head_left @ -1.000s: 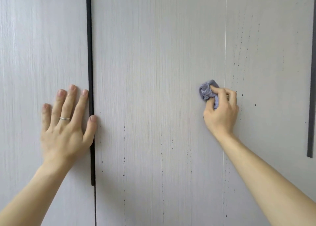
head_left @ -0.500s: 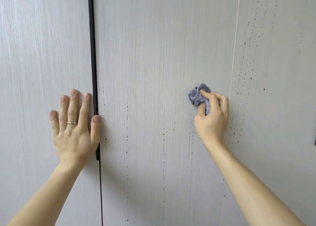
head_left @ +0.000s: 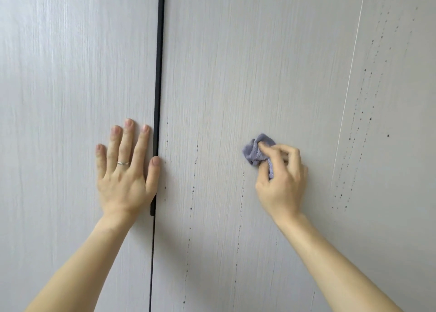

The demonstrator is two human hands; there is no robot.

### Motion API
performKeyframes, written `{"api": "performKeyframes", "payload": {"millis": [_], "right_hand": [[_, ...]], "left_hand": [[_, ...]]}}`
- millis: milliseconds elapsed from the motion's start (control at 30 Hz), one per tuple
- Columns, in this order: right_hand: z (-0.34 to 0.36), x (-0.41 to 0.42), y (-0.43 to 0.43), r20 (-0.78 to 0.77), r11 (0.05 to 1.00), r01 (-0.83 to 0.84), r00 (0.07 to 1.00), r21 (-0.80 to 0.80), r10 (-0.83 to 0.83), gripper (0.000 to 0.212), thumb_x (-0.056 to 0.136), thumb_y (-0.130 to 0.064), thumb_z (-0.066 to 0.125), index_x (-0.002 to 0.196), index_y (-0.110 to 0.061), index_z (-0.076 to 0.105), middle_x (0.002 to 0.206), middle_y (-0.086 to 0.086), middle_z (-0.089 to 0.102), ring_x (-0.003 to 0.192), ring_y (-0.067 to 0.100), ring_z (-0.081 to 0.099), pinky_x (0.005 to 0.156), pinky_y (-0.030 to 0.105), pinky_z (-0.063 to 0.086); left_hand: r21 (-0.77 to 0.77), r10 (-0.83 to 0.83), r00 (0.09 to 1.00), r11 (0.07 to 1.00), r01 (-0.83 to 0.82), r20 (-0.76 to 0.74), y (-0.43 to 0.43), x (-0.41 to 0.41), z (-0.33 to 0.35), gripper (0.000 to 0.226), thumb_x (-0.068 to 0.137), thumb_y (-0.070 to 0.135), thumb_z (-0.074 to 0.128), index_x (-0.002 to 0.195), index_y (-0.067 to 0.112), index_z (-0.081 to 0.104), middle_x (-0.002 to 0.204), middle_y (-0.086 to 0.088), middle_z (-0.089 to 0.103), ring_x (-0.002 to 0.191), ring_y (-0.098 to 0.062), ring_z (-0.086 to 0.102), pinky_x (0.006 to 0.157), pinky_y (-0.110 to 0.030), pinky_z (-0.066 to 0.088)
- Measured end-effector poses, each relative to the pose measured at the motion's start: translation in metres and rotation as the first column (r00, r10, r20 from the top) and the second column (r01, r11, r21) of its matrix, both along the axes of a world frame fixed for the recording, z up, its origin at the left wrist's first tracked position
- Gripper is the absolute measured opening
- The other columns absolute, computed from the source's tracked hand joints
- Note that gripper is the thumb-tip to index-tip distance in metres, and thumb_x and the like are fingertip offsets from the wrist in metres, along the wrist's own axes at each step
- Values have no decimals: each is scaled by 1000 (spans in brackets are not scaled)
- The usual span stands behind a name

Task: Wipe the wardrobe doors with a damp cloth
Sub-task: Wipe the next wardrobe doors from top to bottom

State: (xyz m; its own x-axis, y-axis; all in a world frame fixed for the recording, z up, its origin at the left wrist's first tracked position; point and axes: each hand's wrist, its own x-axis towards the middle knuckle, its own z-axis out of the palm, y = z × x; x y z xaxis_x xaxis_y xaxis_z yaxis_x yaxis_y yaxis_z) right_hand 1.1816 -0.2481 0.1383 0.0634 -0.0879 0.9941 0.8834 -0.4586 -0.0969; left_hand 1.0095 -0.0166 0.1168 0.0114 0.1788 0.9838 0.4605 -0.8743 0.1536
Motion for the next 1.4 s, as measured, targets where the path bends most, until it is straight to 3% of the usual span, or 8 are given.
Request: {"api": "performKeyframes", "payload": {"millis": [133,400,600,867,1033,1100,1267,1400], "right_hand": [[-45,-9,0,223,959,61,975,-278,3,35,84,-6,56,106,-22,77,104,3,67,80,25,65,73,36,38],[42,-36,38,15,997,-70,997,-28,70,40,79,-1,65,110,-23,73,107,0,59,90,22,62,76,32,33],[-12,-48,47,494,863,132,857,-488,148,37,81,-8,59,111,-23,75,99,2,68,80,25,64,72,37,42],[91,-66,78,189,993,-34,981,-111,54,37,80,-4,62,110,-23,74,103,3,62,85,26,62,72,37,38],[20,-58,61,523,854,116,829,-506,197,34,80,-8,64,110,-19,76,98,5,67,81,27,64,70,36,41],[23,-56,55,550,811,159,805,-562,223,34,79,-10,65,109,-22,76,98,2,68,81,24,66,73,36,41],[104,-77,85,305,967,12,950,-256,69,36,78,-12,62,108,-25,75,101,2,63,85,25,63,73,33,32],[118,-90,107,195,981,-106,971,-162,138,38,80,-6,62,111,-23,74,103,3,59,85,23,59,76,28,30]], "left_hand": [[6,3,1000,1000,-4,14,0,0,1,61,102,46,30,160,27,25,169,4,14,156,-16,5,126,-47,4],[73,13,999,997,-17,47,4,3,-3,58,104,44,31,159,25,29,168,0,19,155,-20,13,125,-50,10],[140,95,991,984,-108,95,11,5,-5,54,107,44,31,158,25,31,166,-1,25,154,-21,22,124,-50,18],[157,58,995,985,-71,87,11,2,-4,52,107,38,31,158,24,33,165,-2,28,153,-22,23,120,-52,24],[161,59,994,984,-73,88,13,0,-5,52,107,37,31,158,23,32,165,-2,27,153,-22,23,120,-52,24],[180,77,994,980,-90,79,13,1,-5,53,106,35,34,158,23,33,165,-3,28,153,-23,25,120,-52,24],[184,42,995,981,-58,86,13,1,-3,54,105,34,36,158,22,33,165,-2,27,153,-23,24,120,-52,24],[187,34,995,981,-50,90,16,0,-3,53,105,33,38,157,22,35,164,-2,29,152,-23,26,119,-52,25]]}}
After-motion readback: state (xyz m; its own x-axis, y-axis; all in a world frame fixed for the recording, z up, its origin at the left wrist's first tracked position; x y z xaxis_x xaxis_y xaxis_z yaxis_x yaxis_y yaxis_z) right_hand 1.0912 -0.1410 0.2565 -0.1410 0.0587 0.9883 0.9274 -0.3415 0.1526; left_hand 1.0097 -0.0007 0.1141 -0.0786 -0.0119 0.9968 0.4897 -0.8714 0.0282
